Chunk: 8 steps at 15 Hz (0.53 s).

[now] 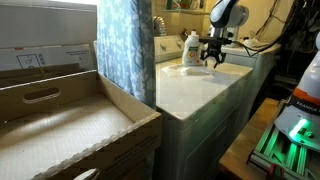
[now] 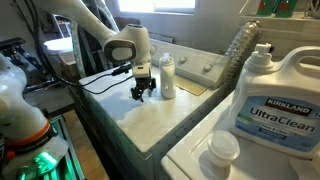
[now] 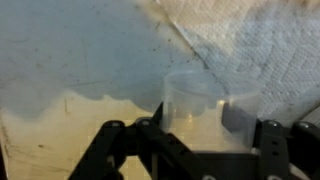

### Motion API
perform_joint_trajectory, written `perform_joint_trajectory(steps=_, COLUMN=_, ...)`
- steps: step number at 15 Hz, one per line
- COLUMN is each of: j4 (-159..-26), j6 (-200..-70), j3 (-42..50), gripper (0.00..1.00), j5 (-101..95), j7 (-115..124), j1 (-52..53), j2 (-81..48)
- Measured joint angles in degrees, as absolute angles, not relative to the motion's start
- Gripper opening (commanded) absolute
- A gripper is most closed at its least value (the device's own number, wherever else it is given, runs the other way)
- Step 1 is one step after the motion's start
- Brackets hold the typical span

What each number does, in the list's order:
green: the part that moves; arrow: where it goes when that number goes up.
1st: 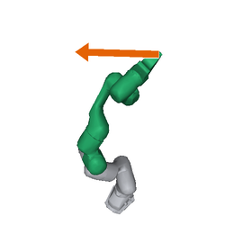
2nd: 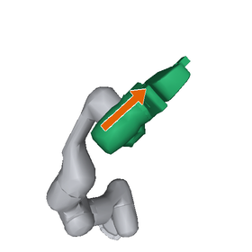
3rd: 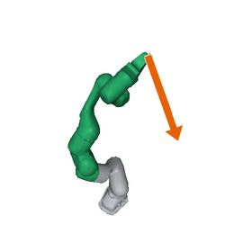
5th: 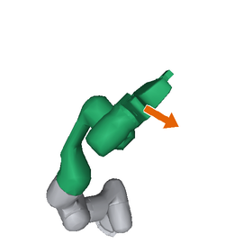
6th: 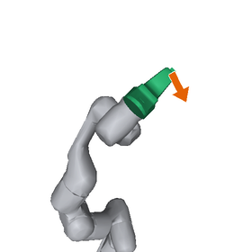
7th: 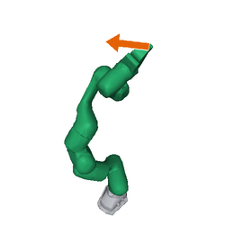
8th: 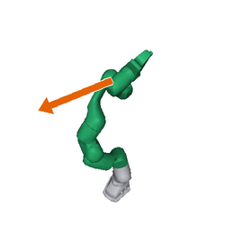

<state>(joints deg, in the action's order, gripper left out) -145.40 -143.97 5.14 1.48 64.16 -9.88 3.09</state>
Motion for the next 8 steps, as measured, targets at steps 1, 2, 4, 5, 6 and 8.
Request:
perform_joint_trajectory(steps=1, j4=-145.3, j6=-142.6, j3=5.5, gripper=0.34, j5=-1.7, j7=64.6, j1=-10.2, j2=3.6)
perform_joint_trajectory(steps=2, j4=-145.0, j6=-140.6, j3=5.9, gripper=0.34, j5=-5.5, j7=65.0, j1=-10.6, j2=4.3)
perform_joint_trajectory(steps=4, j4=-144.1, j6=-135.7, j3=6.4, gripper=0.34, j5=-12.8, j7=65.5, j1=-11.7, j2=6.3)
perform_joint_trajectory(steps=5, j4=-143.6, j6=-133.4, j3=6.5, gripper=0.34, j5=-16.2, j7=65.6, j1=-12.2, j2=7.6)
perform_joint_trajectory(steps=6, j4=-143.0, j6=-131.2, j3=6.5, gripper=0.34, j5=-19.3, j7=65.5, j1=-12.7, j2=8.9)
perform_joint_trajectory(steps=8, j4=-142.0, j6=-128.2, j3=6.5, gripper=0.59, j5=-23.9, j7=64.7, j1=-13.6, j2=11.4)
